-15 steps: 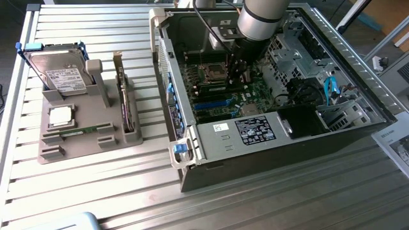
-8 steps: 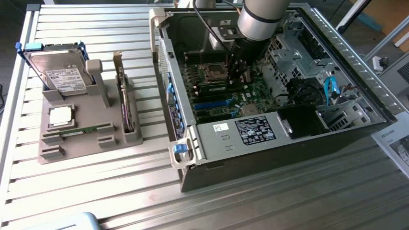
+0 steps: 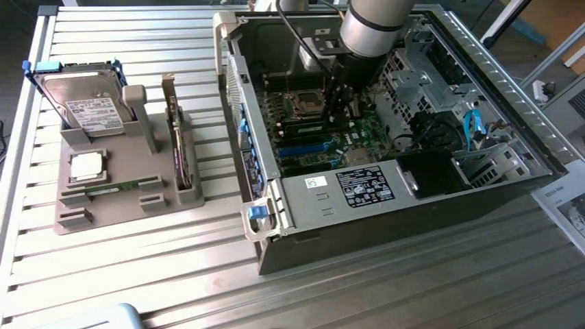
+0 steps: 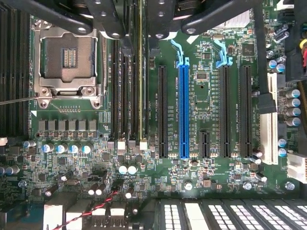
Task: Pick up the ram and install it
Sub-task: 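Insert the ram into the slot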
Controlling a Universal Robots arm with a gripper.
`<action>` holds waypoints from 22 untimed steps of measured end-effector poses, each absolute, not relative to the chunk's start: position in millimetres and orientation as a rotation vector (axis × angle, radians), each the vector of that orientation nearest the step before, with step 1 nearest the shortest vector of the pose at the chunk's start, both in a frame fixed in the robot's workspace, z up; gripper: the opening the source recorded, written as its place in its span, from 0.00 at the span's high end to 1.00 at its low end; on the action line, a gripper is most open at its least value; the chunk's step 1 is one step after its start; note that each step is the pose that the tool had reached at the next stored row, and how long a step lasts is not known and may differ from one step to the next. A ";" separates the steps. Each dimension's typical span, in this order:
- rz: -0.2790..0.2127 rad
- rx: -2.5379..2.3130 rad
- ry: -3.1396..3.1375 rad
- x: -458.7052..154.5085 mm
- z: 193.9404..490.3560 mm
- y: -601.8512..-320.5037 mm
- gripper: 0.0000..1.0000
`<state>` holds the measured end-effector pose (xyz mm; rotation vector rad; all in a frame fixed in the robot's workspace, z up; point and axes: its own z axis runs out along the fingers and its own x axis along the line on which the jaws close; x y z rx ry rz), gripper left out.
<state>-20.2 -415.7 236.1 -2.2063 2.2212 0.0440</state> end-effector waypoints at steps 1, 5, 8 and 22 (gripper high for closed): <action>0.044 -2.206 2.221 -20.2 240.8 -415.7 0.74; 0.044 -2.206 2.221 -20.2 264.0 -415.7 0.74; 0.044 -2.206 2.221 -20.2 277.8 -415.7 0.74; 0.044 -2.206 2.221 -20.2 312.2 -415.7 0.82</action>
